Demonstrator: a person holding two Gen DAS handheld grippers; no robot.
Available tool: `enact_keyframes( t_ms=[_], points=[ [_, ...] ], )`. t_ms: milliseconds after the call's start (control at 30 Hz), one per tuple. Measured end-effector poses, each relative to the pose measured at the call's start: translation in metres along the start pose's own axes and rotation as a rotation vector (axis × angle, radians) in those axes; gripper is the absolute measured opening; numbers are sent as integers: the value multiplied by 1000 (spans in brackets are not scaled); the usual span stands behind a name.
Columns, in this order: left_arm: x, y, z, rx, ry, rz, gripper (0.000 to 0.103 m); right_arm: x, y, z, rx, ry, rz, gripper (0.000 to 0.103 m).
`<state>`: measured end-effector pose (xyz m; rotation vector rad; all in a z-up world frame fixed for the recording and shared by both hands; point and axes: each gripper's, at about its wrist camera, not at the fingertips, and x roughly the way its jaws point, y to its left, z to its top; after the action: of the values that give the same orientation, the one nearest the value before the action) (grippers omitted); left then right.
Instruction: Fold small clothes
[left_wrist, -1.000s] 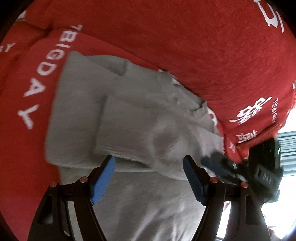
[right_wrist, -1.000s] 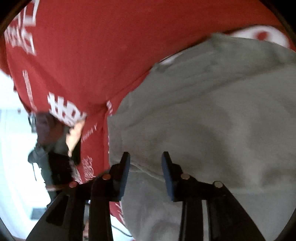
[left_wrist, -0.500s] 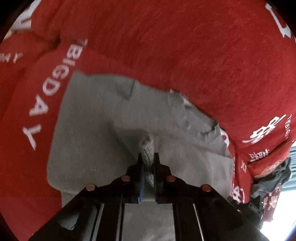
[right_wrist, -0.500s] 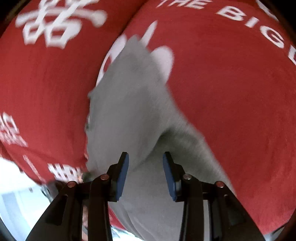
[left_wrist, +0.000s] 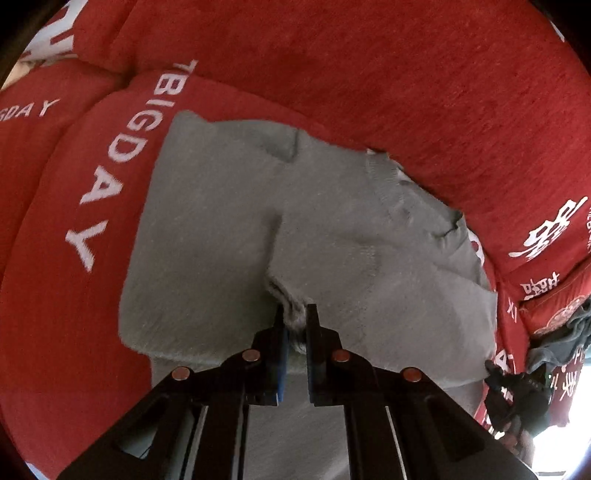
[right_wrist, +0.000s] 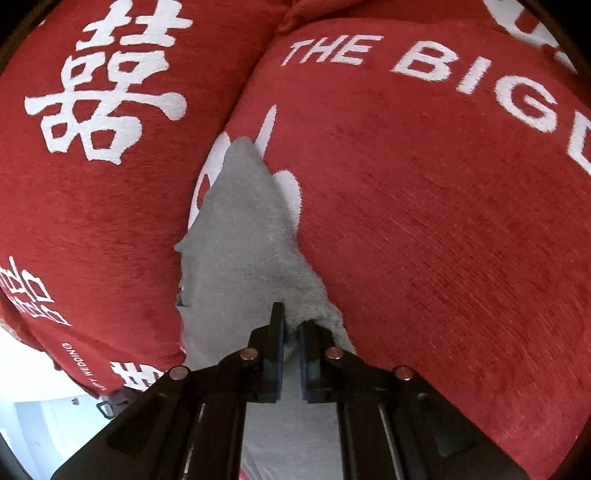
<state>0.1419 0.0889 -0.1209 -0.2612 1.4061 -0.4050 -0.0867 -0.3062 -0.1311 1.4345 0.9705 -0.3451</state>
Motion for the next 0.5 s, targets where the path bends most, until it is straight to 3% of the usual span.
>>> enact_keyframes(
  t_ms=[167, 200, 233, 267, 300, 333, 500],
  points=[
    [-16, -3, 0, 53, -6, 37, 10, 1, 9, -1, -40, 44, -30, 10],
    [-19, -4, 1, 64, -6, 51, 15, -1, 12, -2, -53, 61, -47, 13],
    [-23, -6, 1, 71, -10, 81, 34, -2, 15, -4, -63, 76, -57, 20],
    [-27, -7, 2, 70, -23, 109, 65, -6, 17, -5, -74, 95, -67, 26],
    [-36, -6, 1, 67, -63, 129, 74, -10, 21, -8, -91, 124, -72, 39],
    [-41, -5, 1, 69, -83, 128, 76, -12, 25, -10, -103, 141, -70, 48],
    [-43, -6, -2, 79, -50, 151, 76, -34, 59, -4, -295, 118, -84, 48]
  ],
)
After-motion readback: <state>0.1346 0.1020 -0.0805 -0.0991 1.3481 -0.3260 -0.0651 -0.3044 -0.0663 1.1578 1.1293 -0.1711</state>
